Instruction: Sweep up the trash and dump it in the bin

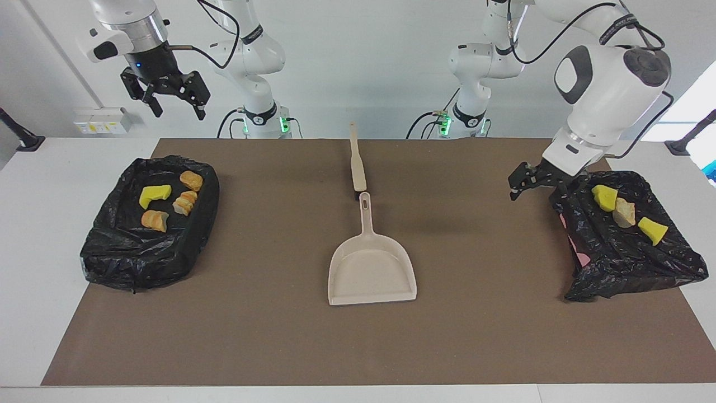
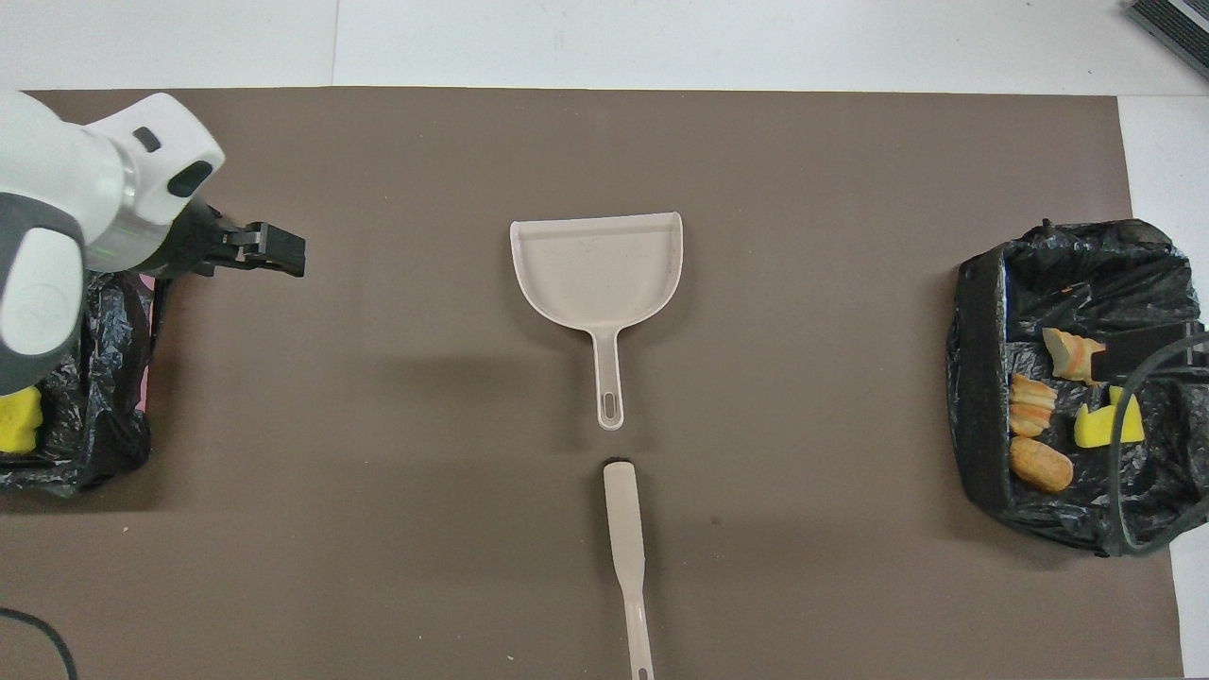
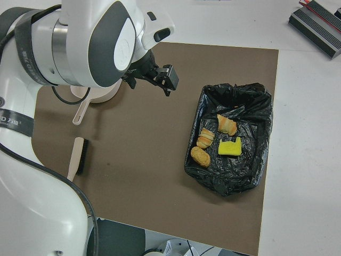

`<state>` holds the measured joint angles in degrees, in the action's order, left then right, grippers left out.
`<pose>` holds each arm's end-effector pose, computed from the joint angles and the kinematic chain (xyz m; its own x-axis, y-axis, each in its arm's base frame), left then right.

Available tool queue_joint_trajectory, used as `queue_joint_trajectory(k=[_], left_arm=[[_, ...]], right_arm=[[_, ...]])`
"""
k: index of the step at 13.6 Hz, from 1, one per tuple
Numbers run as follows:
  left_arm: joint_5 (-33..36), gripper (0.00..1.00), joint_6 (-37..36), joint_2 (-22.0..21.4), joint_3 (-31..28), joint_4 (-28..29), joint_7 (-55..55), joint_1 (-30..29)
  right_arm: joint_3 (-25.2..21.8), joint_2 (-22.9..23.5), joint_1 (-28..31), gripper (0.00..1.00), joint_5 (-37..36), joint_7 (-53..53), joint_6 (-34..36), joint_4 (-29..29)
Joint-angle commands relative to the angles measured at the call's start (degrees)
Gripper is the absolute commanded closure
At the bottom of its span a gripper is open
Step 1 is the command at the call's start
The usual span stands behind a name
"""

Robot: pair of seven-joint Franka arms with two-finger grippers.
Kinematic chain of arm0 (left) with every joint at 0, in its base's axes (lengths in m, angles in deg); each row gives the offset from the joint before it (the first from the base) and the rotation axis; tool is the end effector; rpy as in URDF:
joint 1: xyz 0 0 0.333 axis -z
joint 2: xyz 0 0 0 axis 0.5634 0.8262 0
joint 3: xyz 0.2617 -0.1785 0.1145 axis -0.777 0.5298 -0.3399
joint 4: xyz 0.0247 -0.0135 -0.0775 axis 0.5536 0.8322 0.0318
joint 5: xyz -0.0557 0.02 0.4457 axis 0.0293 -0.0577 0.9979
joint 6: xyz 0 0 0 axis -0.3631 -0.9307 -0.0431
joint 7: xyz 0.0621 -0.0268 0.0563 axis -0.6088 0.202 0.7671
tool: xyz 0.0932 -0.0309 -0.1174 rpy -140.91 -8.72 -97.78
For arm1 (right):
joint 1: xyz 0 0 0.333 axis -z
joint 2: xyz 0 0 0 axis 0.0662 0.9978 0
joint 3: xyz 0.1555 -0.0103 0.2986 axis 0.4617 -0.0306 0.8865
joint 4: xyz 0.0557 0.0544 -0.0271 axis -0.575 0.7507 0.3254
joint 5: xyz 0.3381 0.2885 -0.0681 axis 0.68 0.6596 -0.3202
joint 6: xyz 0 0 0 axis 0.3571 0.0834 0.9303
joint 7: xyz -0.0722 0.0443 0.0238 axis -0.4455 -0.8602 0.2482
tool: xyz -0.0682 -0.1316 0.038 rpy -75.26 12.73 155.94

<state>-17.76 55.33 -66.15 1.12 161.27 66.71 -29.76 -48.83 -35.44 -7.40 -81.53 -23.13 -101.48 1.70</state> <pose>0.6396 -0.0550 0.5275 0.9885 -0.1513 0.0012 -0.1508 -0.9842 0.0930 0.5528 -0.0100 0.6586 0.9930 -0.1182 -0.0002 -0.1182 -0.9930 0.0029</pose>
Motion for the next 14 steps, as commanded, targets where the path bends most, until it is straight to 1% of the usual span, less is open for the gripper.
queue_joint_trajectory(k=[1, 2, 3, 6, 9, 11, 14], left_arm=[[5.39, 0.00, -5.62, -2.75, 0.90, -0.24, -1.62, -0.84], [7.78, 0.00, -8.43, -2.23, 1.17, -2.43, -1.71, -0.49], [7.81, 0.00, -9.94, -2.22, 1.17, -3.58, -1.79, -0.57], [7.72, 0.00, -10.66, -2.75, 1.34, -3.77, -2.32, -0.66], [5.62, 0.00, -11.97, -3.01, 0.91, -3.95, -2.76, -1.10], [4.03, 0.00, -14.87, -2.58, 0.29, -8.58, -2.85, -1.10], [4.03, 0.00, -14.52, -2.93, 0.55, -8.60, -3.55, -1.10]], right_arm=[[0.02, -0.56, 0.35, 0.00, 0.91, -1.72, 0.46, 0.27], [0.02, -0.56, 0.35, 0.00, 0.91, -1.72, 0.46, 0.27], [0.02, -0.56, 0.35, 0.00, 0.91, -1.72, 0.46, 0.27], [0.02, -0.56, 0.35, 0.00, 0.91, -1.72, 0.46, 0.27], [0.02, -0.56, 0.35, 0.00, 0.91, -1.72, 0.46, 0.27], [0.02, -0.56, 0.35, 0.00, 0.91, -1.72, 0.46, 0.27], [0.02, -0.56, 0.35, 0.00, 0.91, -1.72, 0.46, 0.27]])
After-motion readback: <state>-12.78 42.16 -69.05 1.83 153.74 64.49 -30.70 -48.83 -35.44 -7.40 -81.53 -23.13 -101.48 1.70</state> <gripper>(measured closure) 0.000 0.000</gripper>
